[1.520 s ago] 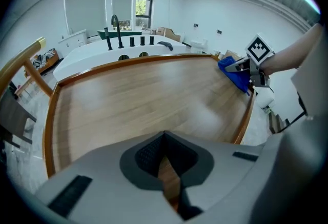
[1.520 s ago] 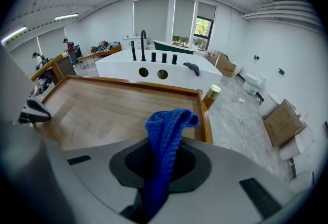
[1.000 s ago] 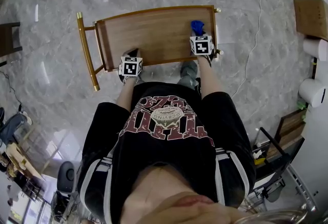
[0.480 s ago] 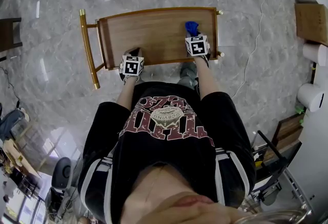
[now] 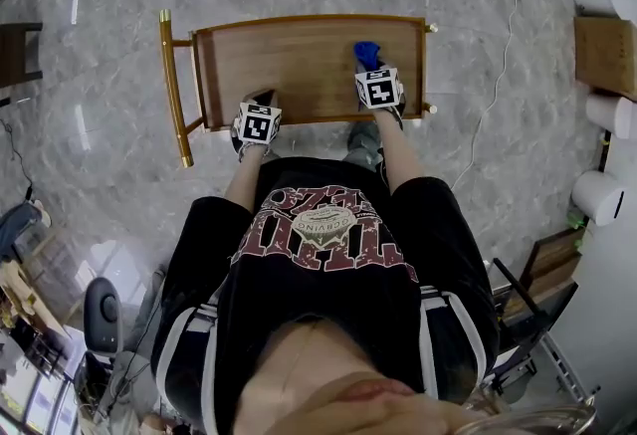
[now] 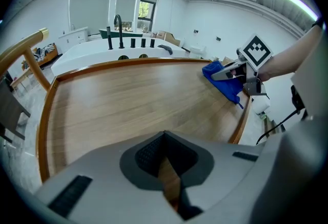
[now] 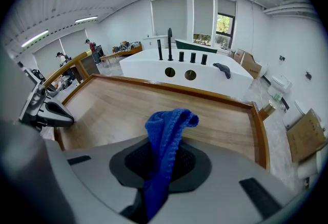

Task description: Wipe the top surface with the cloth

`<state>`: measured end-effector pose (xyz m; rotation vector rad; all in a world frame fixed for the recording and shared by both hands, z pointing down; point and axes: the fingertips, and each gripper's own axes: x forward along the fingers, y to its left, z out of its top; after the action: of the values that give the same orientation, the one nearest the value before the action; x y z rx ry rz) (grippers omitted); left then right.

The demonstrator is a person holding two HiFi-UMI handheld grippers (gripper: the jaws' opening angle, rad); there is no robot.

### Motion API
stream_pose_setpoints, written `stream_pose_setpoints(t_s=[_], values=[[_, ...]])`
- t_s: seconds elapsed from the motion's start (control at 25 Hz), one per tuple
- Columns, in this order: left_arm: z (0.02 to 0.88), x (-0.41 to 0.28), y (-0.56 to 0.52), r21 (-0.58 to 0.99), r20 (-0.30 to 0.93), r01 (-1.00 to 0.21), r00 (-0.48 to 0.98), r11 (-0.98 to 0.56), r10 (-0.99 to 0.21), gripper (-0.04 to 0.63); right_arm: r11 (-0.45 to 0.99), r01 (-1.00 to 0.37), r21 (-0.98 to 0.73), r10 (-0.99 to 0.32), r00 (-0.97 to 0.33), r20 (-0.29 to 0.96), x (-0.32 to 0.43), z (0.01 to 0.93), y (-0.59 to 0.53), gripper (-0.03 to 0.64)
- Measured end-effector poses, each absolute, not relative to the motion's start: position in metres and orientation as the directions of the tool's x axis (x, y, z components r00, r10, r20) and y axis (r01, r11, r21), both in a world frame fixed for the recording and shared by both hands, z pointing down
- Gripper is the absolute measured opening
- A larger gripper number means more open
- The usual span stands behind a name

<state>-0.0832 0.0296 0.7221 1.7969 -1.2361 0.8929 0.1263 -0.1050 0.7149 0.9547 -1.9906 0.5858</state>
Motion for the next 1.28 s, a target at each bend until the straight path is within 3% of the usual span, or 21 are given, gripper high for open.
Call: stream_pose_setpoints(t_s=[1.28], values=[[0.722,-0.084,0.028,0.191,0.851,-0.95,0.286,-0.247,-0.44,0.046,0.793,-0.601,-0.101,-0.266,-0.491,0.83,0.028,0.718,-0.084,0.058]])
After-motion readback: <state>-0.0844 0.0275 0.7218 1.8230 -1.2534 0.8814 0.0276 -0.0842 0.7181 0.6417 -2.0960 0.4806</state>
